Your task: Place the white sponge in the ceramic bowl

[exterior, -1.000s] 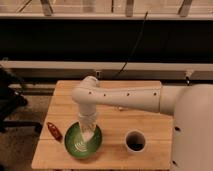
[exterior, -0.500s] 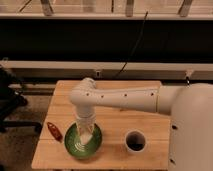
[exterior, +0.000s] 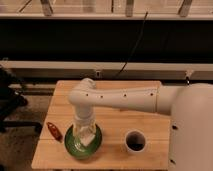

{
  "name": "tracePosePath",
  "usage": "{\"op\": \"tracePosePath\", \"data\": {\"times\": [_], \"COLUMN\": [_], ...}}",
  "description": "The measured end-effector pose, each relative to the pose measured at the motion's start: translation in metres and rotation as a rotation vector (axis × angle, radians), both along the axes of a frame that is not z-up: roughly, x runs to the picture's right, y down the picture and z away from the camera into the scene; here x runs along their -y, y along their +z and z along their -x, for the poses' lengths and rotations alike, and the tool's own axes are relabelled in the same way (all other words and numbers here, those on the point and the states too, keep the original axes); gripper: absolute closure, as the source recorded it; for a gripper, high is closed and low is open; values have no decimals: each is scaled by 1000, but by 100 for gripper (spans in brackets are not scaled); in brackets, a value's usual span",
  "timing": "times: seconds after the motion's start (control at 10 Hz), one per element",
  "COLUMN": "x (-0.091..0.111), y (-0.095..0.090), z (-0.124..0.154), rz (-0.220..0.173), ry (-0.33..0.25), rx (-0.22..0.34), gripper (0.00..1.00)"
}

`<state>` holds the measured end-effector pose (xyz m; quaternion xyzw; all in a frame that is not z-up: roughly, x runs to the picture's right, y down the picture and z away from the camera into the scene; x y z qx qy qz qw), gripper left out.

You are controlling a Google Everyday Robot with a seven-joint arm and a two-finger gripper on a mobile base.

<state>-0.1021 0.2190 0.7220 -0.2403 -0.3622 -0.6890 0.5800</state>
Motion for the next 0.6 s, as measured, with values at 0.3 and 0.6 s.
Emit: {"op": "tracePosePath", "data": {"times": [0.3, 0.6], "x": [3, 7], "y": [-2, -3], "z": [3, -3], "rz": [-7, -10], "ry": [6, 16], "rx": [7, -3], "gripper": [20, 24]}}
